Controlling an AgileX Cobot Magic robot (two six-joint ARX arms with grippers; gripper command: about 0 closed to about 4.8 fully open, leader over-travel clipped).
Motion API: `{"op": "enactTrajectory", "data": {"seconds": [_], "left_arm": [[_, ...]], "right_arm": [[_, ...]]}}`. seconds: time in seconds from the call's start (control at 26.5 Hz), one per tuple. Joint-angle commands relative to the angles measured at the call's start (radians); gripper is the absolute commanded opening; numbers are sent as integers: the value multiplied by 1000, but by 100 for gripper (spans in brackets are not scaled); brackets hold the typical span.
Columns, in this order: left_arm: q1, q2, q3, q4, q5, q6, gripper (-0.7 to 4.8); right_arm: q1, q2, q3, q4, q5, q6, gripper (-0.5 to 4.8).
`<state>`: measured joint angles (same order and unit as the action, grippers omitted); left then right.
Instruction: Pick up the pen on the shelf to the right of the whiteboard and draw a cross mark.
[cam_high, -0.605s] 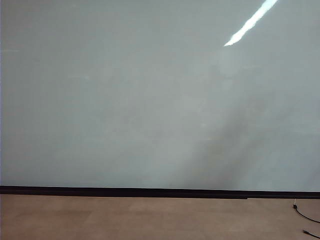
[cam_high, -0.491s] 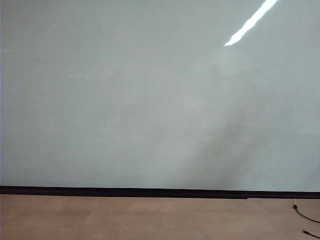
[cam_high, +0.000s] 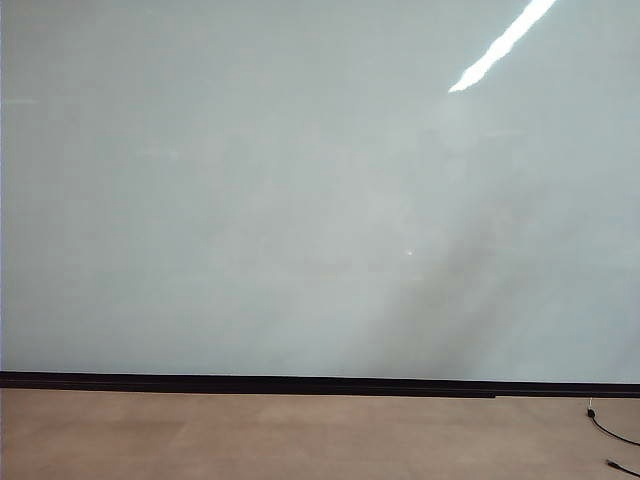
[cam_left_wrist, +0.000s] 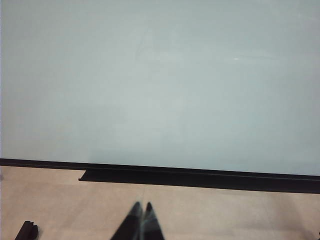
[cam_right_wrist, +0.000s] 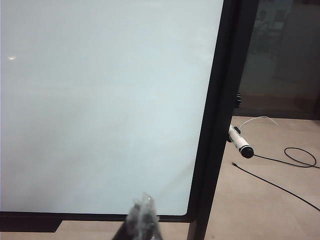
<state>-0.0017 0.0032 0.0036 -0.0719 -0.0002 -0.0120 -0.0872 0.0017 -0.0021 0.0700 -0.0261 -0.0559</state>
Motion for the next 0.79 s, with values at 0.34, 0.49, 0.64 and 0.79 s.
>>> {"op": "enactTrajectory", "data": {"seconds": [0.34, 0.49, 0.64, 0.79], "left_arm": [[0, 0, 3, 5, 3, 4, -5], [0, 0, 3, 5, 3, 4, -5], [0, 0, 3, 5, 4, 4, -4], [0, 0, 3, 5, 4, 4, -4]], "right_arm": [[0, 0, 5, 68, 81, -1, -9], [0, 2, 5, 68, 126, -27, -9], [0, 24, 5, 70, 182, -39, 16], [-1, 111, 5, 155, 189, -54, 69]]}}
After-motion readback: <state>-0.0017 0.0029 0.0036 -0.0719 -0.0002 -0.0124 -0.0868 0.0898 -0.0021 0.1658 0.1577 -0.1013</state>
